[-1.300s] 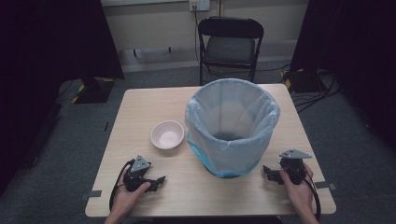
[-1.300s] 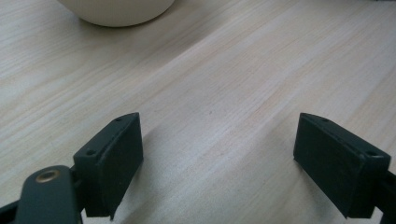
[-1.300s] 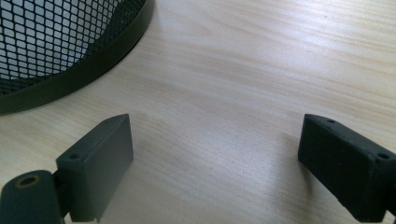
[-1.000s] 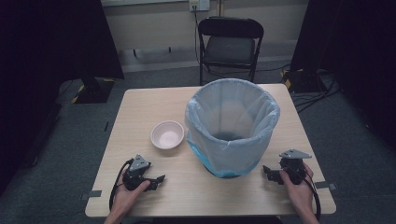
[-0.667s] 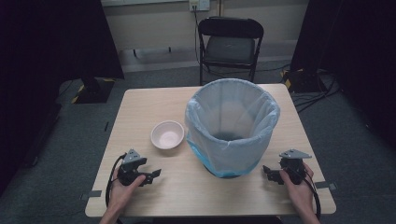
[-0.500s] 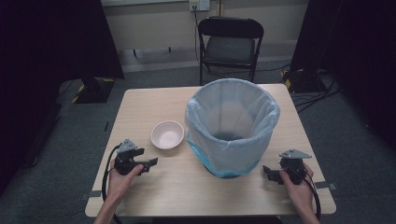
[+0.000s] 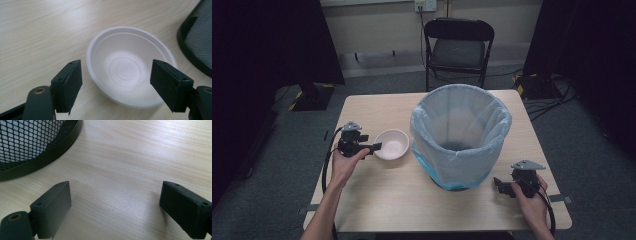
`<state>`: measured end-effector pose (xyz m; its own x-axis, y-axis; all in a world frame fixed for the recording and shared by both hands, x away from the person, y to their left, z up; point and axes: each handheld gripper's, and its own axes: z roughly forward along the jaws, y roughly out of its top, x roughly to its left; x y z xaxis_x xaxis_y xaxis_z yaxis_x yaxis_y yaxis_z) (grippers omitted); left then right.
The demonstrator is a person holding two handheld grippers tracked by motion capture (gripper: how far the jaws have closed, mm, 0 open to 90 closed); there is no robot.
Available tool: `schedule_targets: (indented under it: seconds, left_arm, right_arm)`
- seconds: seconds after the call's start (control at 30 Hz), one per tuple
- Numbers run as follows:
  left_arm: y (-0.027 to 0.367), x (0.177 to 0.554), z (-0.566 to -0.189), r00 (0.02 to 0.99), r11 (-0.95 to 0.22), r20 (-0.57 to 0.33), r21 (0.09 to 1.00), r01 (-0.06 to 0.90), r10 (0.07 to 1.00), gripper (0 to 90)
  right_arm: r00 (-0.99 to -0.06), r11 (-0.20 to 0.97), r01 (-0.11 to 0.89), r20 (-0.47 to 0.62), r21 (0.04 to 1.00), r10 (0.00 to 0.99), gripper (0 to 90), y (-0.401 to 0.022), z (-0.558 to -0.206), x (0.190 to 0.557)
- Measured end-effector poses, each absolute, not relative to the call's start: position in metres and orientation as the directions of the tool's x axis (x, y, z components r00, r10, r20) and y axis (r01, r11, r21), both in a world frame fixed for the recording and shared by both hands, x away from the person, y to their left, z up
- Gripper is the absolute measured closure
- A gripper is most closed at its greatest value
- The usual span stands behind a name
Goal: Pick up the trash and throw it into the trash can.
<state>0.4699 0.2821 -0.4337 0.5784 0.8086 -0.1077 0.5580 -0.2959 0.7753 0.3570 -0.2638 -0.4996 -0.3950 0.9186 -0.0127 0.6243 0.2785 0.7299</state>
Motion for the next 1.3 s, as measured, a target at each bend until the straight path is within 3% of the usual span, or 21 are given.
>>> schedule_targets:
  seconds: [0.37,0.47,0.6,0.67,0.73,0.83,0.9,0.97,1.03,1.3]
  left_arm:
    - [0.283,0.504,-0.458,0.523,-0.323,-0.071,0.714,0.621,0.849,26.4]
    - [0.29,0.511,-0.47,0.512,-0.278,-0.156,0.69,0.669,0.845,28.1]
    - [0.285,0.512,-0.472,0.529,-0.297,-0.155,0.682,0.668,0.834,31.5]
    - [0.282,0.512,-0.474,0.541,-0.302,-0.166,0.679,0.669,0.825,38.8]
    - [0.277,0.513,-0.477,0.55,-0.314,-0.167,0.672,0.671,0.818,40.3]
    - [0.275,0.514,-0.48,0.565,-0.326,-0.184,0.657,0.679,0.804,53.1]
    - [0.275,0.514,-0.48,0.563,-0.307,-0.2,0.67,0.676,0.802,55.7]
    - [0.275,0.514,-0.479,0.572,-0.318,-0.198,0.667,0.673,0.796,67.8]
    - [0.276,0.513,-0.478,0.573,-0.315,-0.2,0.671,0.671,0.795,74.2]
    - [0.276,0.508,-0.466,0.58,-0.267,-0.215,0.728,0.632,0.786,80.6]
  right_arm:
    - [-0.395,0.278,0.625,-0.013,0.73,0.919,9.4,-0.264,-0.5,0.357]
    - [-0.395,0.278,0.624,-0.013,0.73,0.919,9.4,-0.264,-0.5,0.357]
    - [-0.395,0.278,0.624,-0.013,0.73,0.919,9.4,-0.264,-0.5,0.357]
    - [-0.395,0.279,0.624,-0.013,0.73,0.919,9.4,-0.264,-0.5,0.357]
    - [-0.395,0.279,0.624,-0.013,0.73,0.919,9.4,-0.264,-0.5,0.357]
    - [-0.395,0.278,0.624,-0.013,0.73,0.919,9.4,-0.264,-0.5,0.357]
    - [-0.395,0.279,0.624,-0.013,0.73,0.919,9.4,-0.264,-0.5,0.357]
    - [-0.395,0.278,0.624,-0.013,0.73,0.919,9.4,-0.264,-0.5,0.357]
    - [-0.395,0.278,0.624,-0.013,0.73,0.919,9.4,-0.264,-0.5,0.357]
    - [-0.395,0.279,0.624,-0.013,0.73,0.919,9.4,-0.264,-0.5,0.357]
